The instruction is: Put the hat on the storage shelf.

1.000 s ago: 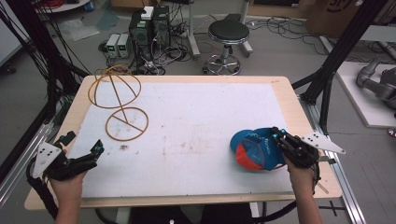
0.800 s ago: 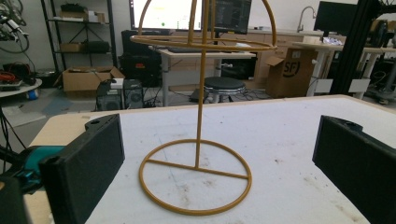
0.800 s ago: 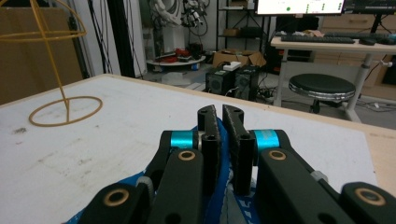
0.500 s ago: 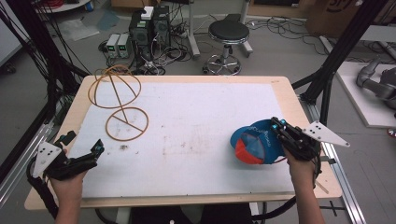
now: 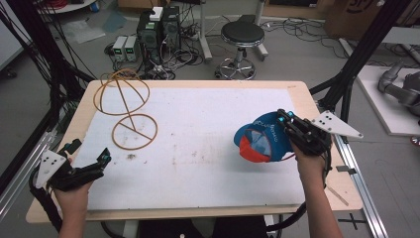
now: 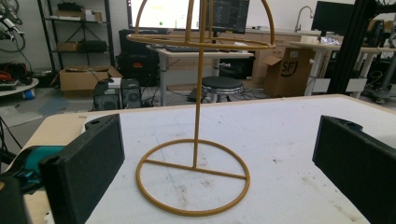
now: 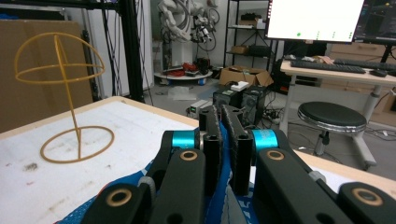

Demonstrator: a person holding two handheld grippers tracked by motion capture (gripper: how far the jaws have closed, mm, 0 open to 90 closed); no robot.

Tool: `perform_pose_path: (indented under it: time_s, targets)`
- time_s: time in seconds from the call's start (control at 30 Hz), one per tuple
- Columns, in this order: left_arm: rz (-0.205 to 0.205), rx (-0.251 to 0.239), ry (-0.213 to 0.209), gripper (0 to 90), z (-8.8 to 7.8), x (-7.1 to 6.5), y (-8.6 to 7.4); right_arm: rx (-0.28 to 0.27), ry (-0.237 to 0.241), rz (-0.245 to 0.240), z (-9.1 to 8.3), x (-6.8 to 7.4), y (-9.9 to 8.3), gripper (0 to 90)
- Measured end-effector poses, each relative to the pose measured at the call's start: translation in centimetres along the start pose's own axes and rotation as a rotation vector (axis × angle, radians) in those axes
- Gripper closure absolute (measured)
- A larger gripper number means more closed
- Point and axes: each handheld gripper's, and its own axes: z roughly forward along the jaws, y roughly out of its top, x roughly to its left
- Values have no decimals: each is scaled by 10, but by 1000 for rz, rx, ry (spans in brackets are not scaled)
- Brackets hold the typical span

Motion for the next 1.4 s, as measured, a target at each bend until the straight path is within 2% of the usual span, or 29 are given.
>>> perform_pose_path:
  time_s: [0.3, 0.57, 0.67, 0.93, 1.07, 1.13, 1.4]
  targets:
    - [-2, 0, -4, 25, 0, -1, 0, -14, 25, -4, 19, 11, 22, 878]
    - [-4, 0, -4, 25, -1, -1, 0, -34, 44, 12, 36, 19, 43, 878]
    - [-4, 2, -6, 25, -1, -1, -1, -37, 44, 5, 40, 23, 49, 878]
    - [8, 6, -10, 25, -2, -4, -1, -51, 70, -17, 66, 40, 73, 878]
    - [4, 4, -9, 25, -3, -2, -1, -49, 76, -29, 75, 45, 78, 878]
    - [-1, 1, -7, 25, -4, -2, -1, -52, 78, -15, 82, 50, 82, 877]
    - [-11, -3, -5, 25, -6, 0, -3, -65, 76, -2, 96, 57, 91, 878]
